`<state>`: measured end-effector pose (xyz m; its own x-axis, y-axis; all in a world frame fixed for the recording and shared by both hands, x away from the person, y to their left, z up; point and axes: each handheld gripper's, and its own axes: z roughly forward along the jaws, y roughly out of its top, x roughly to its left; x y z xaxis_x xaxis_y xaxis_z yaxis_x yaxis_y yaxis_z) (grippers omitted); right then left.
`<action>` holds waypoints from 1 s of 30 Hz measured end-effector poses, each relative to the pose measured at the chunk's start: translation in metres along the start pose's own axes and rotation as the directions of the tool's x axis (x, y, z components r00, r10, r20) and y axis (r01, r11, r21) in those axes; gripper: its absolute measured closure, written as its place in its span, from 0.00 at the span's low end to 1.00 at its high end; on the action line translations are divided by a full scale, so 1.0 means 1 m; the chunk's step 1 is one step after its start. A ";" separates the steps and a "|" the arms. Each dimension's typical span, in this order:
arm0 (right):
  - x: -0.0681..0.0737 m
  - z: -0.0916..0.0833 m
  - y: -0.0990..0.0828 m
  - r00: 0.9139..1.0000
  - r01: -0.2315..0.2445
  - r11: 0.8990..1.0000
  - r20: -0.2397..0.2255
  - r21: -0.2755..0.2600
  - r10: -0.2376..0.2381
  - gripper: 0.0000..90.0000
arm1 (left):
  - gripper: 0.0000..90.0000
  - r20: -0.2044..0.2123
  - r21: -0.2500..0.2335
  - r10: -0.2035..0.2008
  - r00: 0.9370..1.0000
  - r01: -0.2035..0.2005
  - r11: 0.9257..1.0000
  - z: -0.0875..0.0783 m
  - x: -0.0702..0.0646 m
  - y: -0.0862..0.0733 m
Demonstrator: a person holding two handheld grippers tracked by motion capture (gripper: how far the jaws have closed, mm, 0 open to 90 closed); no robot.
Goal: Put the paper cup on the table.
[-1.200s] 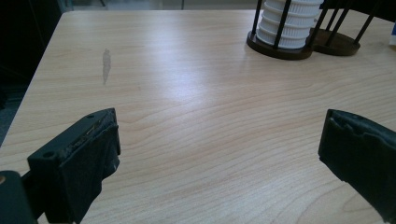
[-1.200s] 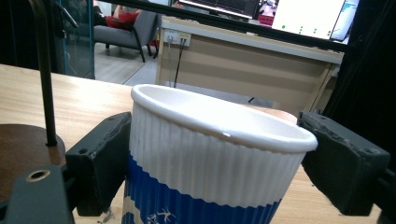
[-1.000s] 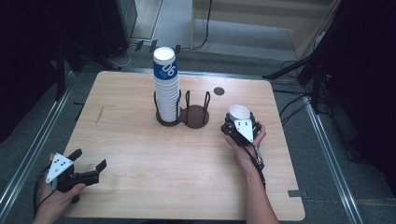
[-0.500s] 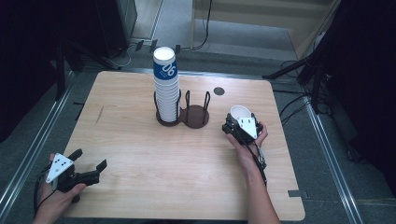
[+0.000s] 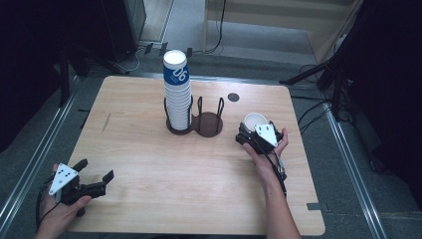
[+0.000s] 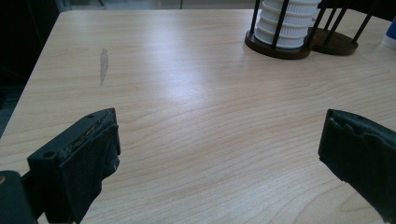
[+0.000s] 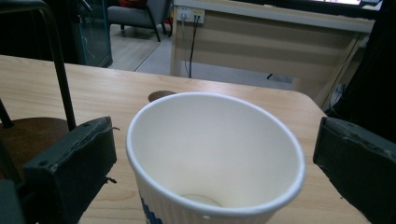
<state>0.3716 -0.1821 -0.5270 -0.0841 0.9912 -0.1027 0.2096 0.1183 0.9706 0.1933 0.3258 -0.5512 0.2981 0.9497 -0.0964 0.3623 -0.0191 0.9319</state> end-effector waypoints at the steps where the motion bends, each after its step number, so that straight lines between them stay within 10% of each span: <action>1: -0.001 -0.001 0.001 1.000 0.000 1.000 -0.001 -0.004 0.000 0.00 | 0.00 -0.001 0.001 0.000 1.000 0.000 1.000 0.000 0.000 0.000; 30: -0.026 -0.051 0.028 1.000 0.004 0.997 0.005 -0.071 -0.004 0.00 | 0.00 -0.012 0.003 0.004 1.000 -0.004 1.000 0.001 -0.001 0.000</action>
<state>0.3294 -0.2072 -0.4863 -0.0800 0.9910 -0.1074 0.1394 0.1178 0.9832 0.1936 0.3247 -0.5512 0.2890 0.9532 -0.0886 0.3636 -0.0237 0.9313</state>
